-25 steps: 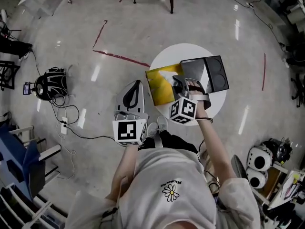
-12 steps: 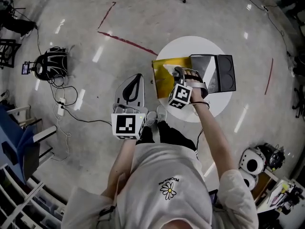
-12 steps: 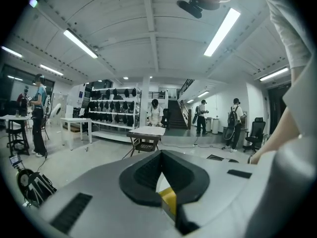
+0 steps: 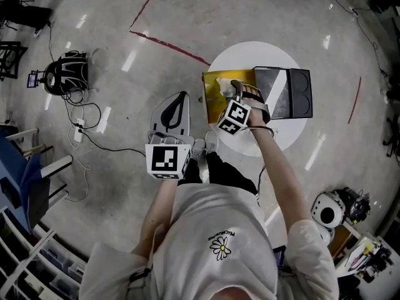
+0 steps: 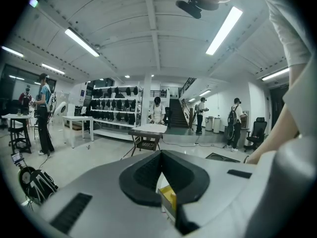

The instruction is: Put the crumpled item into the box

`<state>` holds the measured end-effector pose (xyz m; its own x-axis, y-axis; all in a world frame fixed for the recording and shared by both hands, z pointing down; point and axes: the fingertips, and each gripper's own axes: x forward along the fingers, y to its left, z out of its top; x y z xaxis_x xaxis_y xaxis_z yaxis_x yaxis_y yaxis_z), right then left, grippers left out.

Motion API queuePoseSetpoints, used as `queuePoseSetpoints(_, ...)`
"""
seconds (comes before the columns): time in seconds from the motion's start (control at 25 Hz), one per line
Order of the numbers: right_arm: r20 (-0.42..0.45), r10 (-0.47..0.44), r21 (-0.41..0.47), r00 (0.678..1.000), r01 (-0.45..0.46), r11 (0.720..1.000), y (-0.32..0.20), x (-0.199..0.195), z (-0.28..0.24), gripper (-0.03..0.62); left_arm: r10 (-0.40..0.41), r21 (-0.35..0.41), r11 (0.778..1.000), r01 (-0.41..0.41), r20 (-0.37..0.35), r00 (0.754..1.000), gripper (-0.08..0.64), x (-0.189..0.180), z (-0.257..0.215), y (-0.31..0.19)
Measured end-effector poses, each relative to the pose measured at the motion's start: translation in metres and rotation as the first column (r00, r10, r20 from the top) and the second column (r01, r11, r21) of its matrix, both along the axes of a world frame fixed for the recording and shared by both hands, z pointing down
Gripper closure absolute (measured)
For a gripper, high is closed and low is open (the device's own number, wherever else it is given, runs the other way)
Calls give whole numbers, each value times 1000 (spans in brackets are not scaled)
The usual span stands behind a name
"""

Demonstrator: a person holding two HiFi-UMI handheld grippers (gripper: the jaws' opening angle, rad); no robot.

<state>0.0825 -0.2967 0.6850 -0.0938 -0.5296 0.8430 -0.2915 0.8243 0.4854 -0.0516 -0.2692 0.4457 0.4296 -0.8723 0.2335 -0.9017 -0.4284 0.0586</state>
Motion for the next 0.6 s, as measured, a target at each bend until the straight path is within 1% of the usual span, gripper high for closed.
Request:
queuePoseSetpoints(0.16,41,25,-64,999,-22,998,6,-4,2,309,3,2,1000,-3,-4,1000,558,0,0,1)
queuePoseSetpoints(0.2,45,30,-78,999,-27,997,7,-5,3,297,2,0,1000,-2,-5,1000,558,-1,1,1)
queuePoseSetpoints(0.24,48,37,-94,998,-32,995,8,-5,4,265,2,-2,1000,-2,-5,1000,558,-1,1,0)
queuePoseSetpoints(0.36,59,70,-145,996,-61,988,14,-3,9,207,2,0,1000,-2,-7,1000,558,-2,0,-1)
queuePoseSetpoints(0.48,81,96,-172,992,-81,982,21,-2,8,206,5,5,1000,-5,-9,1000,558,0,-1,1)
queuePoseSetpoints(0.6,85,89,-177,992,-73,981,25,-1,5,206,9,11,1000,-9,-14,1000,558,3,-2,1)
